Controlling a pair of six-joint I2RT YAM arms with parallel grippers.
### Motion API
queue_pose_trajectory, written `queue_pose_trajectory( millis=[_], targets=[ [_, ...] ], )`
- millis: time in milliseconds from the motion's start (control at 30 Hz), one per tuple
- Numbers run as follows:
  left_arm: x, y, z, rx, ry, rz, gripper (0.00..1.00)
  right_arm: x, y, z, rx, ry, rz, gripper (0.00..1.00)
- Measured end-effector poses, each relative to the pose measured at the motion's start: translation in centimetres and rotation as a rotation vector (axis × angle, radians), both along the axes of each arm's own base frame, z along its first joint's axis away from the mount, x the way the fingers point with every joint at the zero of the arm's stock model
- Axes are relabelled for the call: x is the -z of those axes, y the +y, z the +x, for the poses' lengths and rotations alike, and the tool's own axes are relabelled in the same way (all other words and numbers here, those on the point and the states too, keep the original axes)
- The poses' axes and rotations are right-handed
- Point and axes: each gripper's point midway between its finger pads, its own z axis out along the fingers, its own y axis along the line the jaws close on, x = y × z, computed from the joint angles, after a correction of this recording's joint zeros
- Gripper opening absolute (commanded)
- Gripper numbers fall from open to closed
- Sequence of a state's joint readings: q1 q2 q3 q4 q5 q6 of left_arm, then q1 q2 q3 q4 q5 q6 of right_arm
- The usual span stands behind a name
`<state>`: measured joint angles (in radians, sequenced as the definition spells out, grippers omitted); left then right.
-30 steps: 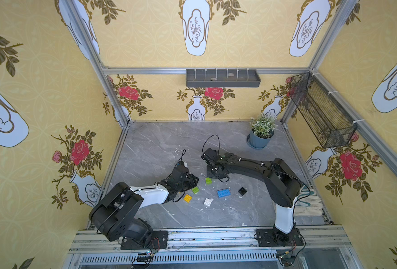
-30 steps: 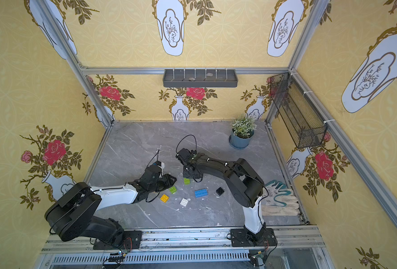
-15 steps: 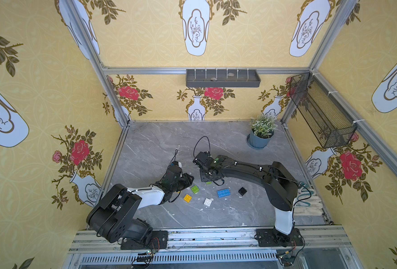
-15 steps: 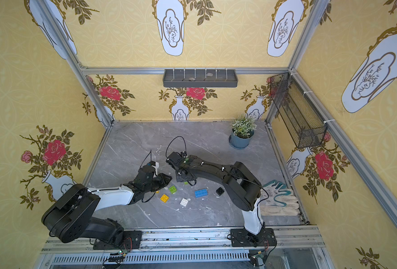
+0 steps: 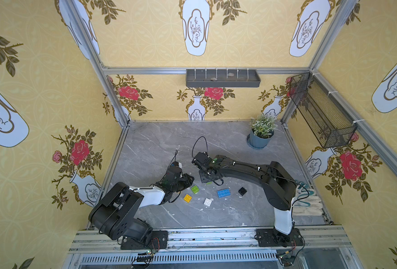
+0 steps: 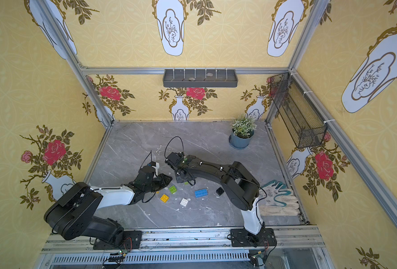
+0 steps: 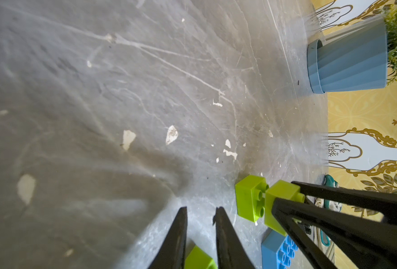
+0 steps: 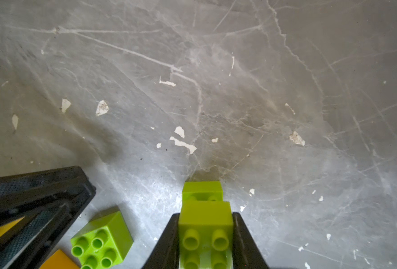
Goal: Assemble the number 4 with lego
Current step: Assemble the lego brick with the lego brick.
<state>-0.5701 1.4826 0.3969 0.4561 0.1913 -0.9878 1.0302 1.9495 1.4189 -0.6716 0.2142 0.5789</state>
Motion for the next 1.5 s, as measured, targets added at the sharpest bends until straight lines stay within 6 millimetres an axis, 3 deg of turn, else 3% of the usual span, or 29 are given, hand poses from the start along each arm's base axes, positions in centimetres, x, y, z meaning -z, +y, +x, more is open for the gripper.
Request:
queue_pose_trajectory(
  millis=[667, 1133, 1500],
  targets=[
    [0.0, -0.4, 0.1, 0.019, -0.002, -0.004, 0.24, 0.8, 0.0, -0.4, -0.002, 0.022, 0.009, 0.2],
    [0.0, -0.6, 0.1, 0.033, -0.003, -0.005, 0.24, 1.6, -0.1, 0.4, 0.016, 0.048, 0.041, 0.2],
    [-1.3, -1.8, 0.1, 0.072, -0.035, -0.01, 0.24, 3.1, -0.5, 0.4, 0.032, 0.13, -0.01, 0.2]
  ],
)
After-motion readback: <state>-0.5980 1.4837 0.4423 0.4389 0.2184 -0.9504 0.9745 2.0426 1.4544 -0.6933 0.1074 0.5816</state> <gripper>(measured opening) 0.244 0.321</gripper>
